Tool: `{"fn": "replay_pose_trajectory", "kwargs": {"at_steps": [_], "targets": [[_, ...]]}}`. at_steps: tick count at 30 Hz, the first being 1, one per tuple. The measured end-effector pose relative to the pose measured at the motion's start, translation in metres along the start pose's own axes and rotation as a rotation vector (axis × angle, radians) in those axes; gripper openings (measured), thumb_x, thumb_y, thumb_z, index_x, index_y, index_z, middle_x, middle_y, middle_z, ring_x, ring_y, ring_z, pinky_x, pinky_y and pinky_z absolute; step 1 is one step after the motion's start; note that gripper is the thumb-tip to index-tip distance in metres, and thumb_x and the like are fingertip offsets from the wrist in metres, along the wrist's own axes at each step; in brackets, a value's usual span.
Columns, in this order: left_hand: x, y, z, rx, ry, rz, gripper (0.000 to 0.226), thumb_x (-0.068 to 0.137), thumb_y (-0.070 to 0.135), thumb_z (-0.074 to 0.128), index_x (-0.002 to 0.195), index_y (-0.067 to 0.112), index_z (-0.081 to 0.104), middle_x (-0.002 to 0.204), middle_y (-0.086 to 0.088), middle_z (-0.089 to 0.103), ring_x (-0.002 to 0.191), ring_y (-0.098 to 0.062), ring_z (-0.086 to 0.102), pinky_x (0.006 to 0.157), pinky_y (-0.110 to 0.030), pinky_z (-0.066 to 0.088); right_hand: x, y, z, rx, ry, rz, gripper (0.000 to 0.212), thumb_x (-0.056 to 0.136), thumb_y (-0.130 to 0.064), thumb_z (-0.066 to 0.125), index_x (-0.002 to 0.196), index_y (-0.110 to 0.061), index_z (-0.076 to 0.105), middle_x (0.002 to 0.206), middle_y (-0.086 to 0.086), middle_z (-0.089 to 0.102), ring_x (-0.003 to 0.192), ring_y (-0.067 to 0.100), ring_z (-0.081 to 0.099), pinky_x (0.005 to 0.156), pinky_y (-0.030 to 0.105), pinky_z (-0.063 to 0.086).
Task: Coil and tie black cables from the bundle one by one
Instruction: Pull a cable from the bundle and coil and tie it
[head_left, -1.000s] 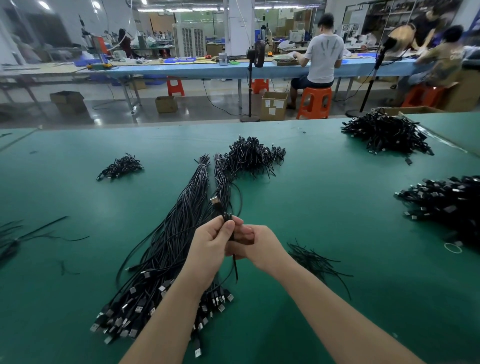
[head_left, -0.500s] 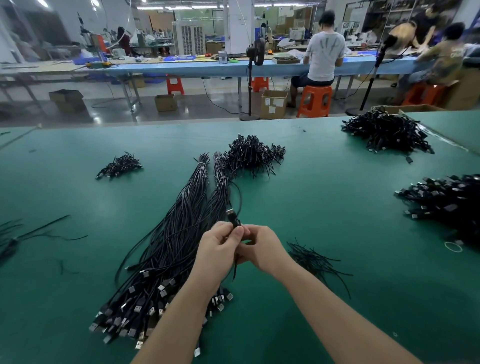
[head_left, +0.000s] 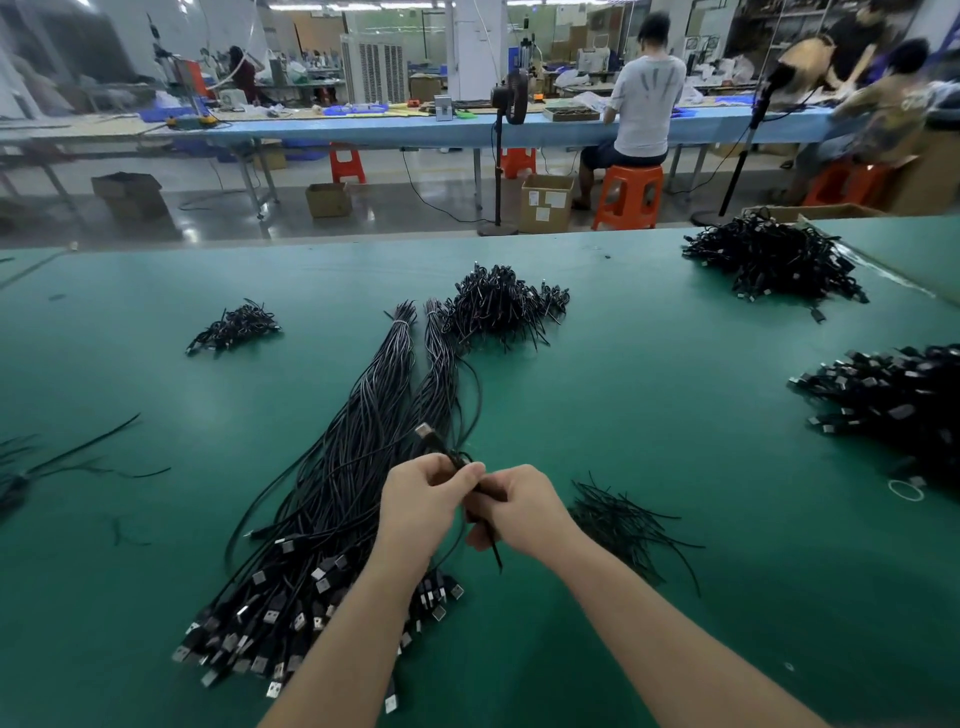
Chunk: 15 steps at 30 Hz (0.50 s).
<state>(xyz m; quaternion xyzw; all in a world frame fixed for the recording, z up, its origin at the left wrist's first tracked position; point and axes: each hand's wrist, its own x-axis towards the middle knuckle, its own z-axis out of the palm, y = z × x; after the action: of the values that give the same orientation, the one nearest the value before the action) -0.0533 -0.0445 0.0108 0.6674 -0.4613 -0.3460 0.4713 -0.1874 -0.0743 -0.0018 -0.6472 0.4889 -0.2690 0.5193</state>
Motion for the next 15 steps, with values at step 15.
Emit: {"fn": "replay_pose_trajectory", "kwargs": {"at_steps": [15], "targets": [[0.018,-0.019,-0.003,0.426,-0.094,0.15,0.023,0.095,0.035,0.065,0.084,0.016,0.066,0.069,0.008,0.063,0.062,0.0,0.054,0.053,-0.01,0.037,0.002,0.01,0.011,-0.54,-0.047,-0.043,0.02,0.102,-0.027,0.049,0.088,-0.017,0.059,0.074,0.001,0.06,0.061,0.02,0.053,0.052,0.029,0.037]]}}
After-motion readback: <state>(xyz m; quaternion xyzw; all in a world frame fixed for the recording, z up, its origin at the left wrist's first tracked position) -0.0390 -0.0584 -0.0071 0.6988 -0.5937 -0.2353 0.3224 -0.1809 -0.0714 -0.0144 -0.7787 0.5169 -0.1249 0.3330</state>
